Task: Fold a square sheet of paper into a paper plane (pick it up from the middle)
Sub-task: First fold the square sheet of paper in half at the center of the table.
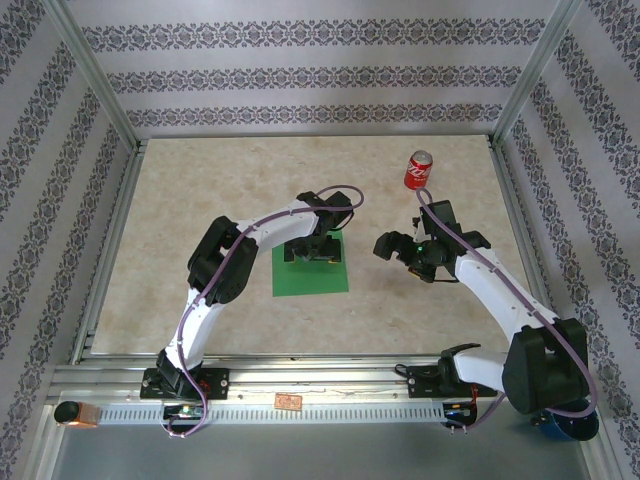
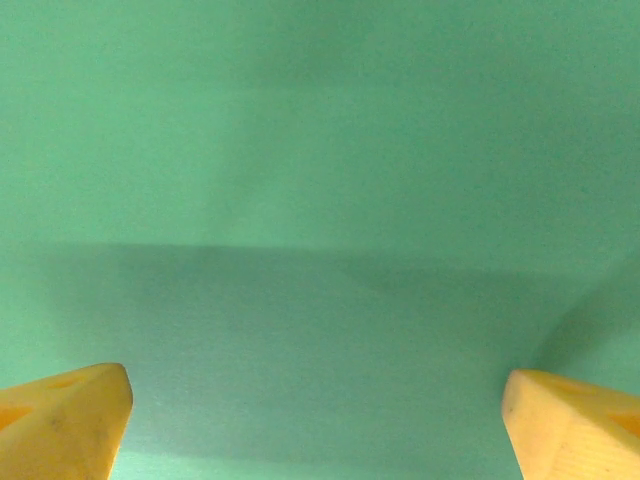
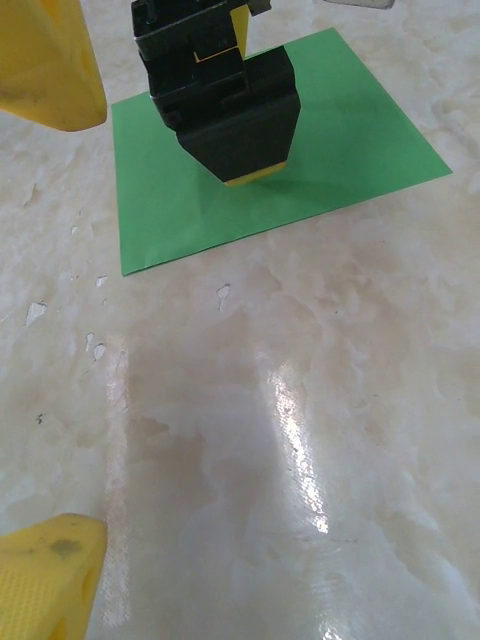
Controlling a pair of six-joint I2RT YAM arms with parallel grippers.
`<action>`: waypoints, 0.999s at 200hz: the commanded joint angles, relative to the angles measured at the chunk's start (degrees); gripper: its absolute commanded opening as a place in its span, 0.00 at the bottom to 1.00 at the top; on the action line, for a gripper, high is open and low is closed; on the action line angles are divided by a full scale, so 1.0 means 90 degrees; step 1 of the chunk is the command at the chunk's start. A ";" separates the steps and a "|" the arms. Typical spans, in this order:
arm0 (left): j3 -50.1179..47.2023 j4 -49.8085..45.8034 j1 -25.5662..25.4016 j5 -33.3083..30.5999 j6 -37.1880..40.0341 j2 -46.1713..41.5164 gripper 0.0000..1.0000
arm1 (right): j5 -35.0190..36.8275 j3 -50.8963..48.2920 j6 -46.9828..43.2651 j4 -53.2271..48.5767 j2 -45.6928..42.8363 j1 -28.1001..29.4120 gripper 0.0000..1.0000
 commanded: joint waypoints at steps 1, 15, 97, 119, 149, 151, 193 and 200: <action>0.0135 -0.0427 -0.0011 -0.0327 0.0053 -0.0233 0.97 | -0.0001 0.0041 0.0088 0.0010 -0.0100 0.0084 0.98; 0.0143 -0.0511 -0.0011 -0.0364 0.0038 -0.0134 0.97 | -0.0022 0.0032 0.0108 0.0034 -0.0090 0.0112 0.98; -0.0558 0.0312 -0.0009 0.0340 -0.0112 0.0215 0.97 | 0.0040 -0.0013 0.0084 0.0024 -0.0059 0.0147 0.98; -0.0837 0.0539 -0.0002 0.0471 -0.0179 0.0244 0.97 | 0.0048 -0.0054 0.0106 0.0044 -0.0062 0.0147 0.98; -0.1006 0.0638 -0.0001 0.0516 -0.0201 0.0281 0.96 | 0.0055 -0.0054 0.0104 0.0064 -0.0031 0.0148 0.98; -0.1003 0.0641 0.0004 0.0514 -0.0201 0.0290 0.96 | 0.0055 -0.0059 0.0105 0.0064 -0.0024 0.0151 0.98; -0.0869 0.0522 -0.0002 0.0406 -0.0098 0.0283 0.91 | 0.0055 -0.0055 0.0109 0.0093 0.0036 0.0150 0.98; -0.0839 0.0498 -0.0008 0.0401 -0.0091 0.0278 0.91 | 0.0046 -0.0052 0.0109 0.0093 0.0047 0.0155 0.98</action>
